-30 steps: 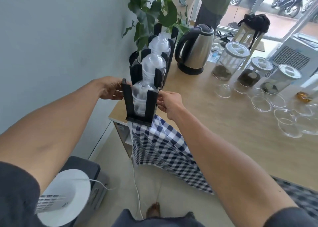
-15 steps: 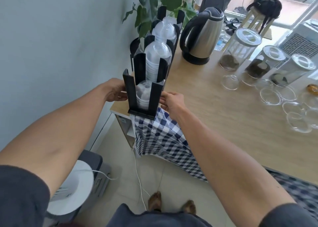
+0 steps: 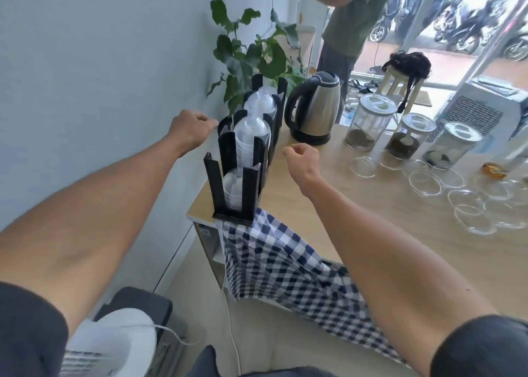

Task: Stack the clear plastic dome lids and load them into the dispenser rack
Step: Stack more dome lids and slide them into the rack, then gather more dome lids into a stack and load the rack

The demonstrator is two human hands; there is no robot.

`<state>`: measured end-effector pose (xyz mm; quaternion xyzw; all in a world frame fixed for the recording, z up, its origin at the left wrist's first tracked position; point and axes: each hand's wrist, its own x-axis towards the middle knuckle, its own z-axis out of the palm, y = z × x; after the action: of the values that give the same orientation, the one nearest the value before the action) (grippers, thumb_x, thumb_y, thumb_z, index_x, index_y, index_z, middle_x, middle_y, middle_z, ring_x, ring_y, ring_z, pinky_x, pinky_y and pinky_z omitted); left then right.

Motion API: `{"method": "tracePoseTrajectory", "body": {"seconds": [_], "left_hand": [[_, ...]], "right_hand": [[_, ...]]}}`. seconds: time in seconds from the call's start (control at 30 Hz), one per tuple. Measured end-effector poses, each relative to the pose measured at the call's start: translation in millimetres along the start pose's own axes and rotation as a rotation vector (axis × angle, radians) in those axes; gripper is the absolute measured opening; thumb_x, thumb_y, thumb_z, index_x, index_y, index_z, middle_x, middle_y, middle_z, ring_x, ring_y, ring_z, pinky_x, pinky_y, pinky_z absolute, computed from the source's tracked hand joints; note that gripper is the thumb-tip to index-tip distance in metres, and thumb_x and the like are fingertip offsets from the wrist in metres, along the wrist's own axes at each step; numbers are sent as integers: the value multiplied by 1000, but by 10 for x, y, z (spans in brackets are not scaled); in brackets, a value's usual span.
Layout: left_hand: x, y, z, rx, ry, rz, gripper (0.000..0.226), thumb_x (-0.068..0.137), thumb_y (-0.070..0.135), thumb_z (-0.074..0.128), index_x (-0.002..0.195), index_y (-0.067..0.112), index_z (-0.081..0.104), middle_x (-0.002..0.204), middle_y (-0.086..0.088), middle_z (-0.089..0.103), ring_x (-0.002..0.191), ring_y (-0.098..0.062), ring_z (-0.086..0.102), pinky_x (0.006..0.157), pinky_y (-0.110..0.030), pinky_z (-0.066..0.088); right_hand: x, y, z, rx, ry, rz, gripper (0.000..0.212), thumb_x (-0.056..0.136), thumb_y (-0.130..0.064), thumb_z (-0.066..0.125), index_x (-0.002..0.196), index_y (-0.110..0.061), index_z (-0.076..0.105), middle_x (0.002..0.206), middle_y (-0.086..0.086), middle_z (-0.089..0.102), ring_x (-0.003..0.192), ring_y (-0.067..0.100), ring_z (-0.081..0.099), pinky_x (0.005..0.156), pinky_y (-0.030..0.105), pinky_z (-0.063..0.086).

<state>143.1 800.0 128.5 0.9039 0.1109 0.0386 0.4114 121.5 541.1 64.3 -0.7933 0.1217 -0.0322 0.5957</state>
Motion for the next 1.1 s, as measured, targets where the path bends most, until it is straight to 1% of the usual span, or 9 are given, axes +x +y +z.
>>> {"method": "tracePoseTrajectory", "body": {"seconds": [0.07,0.1,0.17,0.3,0.47,0.6,0.8,0.93,1.1], "left_hand": [[-32,218,41,151,-8,119,44,92,46,60,129,23,66,130,-8,66,121,-29,59,103,-37,44],[-65,328,84,220,-23,154,56,92,49,59,141,22,59,145,-9,60,133,-32,54,110,-42,42],[-124,507,224,350,-57,219,68,92,54,55,152,23,49,156,-9,51,140,-33,49,113,-47,41],[-273,825,669,495,-118,350,69,91,54,52,153,23,47,153,-10,54,136,-35,52,107,-47,44],[-482,1197,1343,505,-206,452,70,94,53,54,155,20,44,157,-6,49,144,-30,45,115,-46,39],[-688,1484,1966,552,-262,494,71,95,53,54,157,20,41,161,-8,43,147,-30,41,118,-44,35],[-1038,1860,2899,540,-346,511,66,93,50,57,153,25,45,158,-5,47,144,-27,45,115,-41,36],[-1256,2107,3446,532,-397,498,67,93,48,58,154,25,44,165,-1,39,148,-25,41,118,-42,32],[-1475,2379,4067,534,-419,484,71,90,51,60,154,23,45,160,-3,46,146,-25,44,117,-42,37]], "right_hand": [[28,-37,-119,-126,-15,-96,25,93,-34,62,110,-16,68,107,0,69,102,20,63,90,35,50],[35,-45,-184,-196,-20,-139,37,94,-36,62,124,-14,67,120,5,69,113,23,62,99,38,49],[25,-52,-346,-324,-9,-195,57,95,-41,60,143,-11,57,139,10,63,129,28,56,111,45,45],[17,52,-775,-527,28,-245,66,97,-47,56,150,-9,50,150,12,55,140,32,48,115,47,39],[36,327,-1422,-690,83,-206,65,97,-48,58,150,-10,50,155,12,51,144,32,44,117,44,34],[19,602,-2001,-722,115,-143,63,97,-46,59,148,-11,50,154,11,51,142,34,44,115,46,37],[39,1051,-2883,-757,135,-62,61,99,-40,58,150,-9,47,157,11,47,146,32,40,113,43,37],[89,1360,-3403,-735,130,-22,60,99,-36,59,151,-9,46,156,11,48,145,31,40,113,41,36],[180,1758,-3939,-741,108,30,58,98,-37,60,147,-8,50,153,13,52,142,34,43,114,46,39]]}}
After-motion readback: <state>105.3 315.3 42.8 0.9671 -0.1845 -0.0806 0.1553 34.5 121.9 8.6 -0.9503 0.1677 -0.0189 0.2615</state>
